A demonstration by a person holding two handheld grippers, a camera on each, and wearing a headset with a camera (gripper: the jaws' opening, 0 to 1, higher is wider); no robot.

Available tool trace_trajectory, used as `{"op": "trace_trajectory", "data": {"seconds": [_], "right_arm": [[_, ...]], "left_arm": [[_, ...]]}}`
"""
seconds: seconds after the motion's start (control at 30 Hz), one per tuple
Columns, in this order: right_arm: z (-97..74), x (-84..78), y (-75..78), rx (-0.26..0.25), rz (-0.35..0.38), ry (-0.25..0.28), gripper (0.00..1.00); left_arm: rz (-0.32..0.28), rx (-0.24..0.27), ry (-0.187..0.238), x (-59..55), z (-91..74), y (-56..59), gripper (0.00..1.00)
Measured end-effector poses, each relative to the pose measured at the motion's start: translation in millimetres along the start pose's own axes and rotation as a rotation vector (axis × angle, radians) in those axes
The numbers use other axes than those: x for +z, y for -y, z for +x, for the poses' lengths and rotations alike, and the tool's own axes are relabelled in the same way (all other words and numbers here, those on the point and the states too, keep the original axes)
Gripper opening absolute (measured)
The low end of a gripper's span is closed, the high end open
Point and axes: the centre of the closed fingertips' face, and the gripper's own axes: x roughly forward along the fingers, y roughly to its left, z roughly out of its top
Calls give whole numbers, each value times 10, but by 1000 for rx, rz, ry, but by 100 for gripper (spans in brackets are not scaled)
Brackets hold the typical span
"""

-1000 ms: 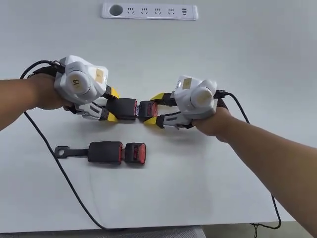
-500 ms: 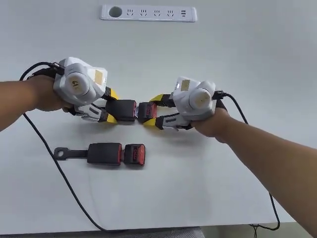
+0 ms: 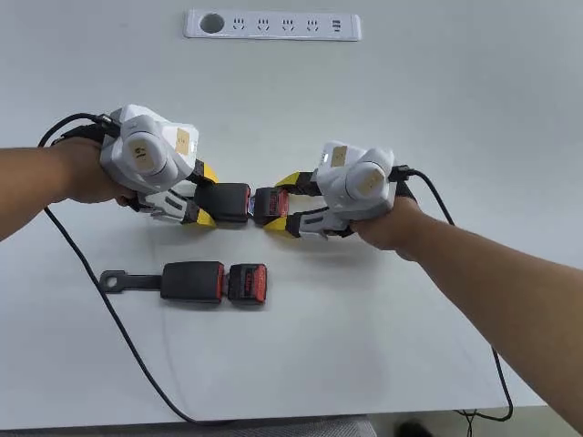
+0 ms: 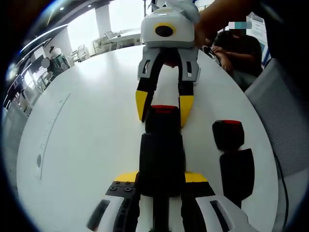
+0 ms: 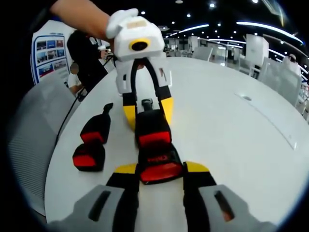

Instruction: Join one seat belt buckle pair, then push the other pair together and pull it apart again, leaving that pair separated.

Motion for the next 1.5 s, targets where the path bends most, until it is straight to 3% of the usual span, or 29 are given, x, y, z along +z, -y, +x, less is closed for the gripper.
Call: {"op": "trace_trajectory", "data": {"seconds": [0.3,0.5,0.63,0.83,1.5], "right_arm": [[-20,-4,-4,0,-1,0,35],[-154,-72,-4,-2,2,2,35],[-167,-59,-47,4,-37,-14,35],[-275,-145,-24,-2,4,17,35],[-661,-415,39,0,0,5,36]], "left_arm": [[-8,2,7,1,-4,7,33],[-18,3,18,1,-10,3,33],[-24,3,20,4,-12,5,33],[-52,19,46,9,-15,8,33],[-58,16,51,5,-10,-5,34]]}}
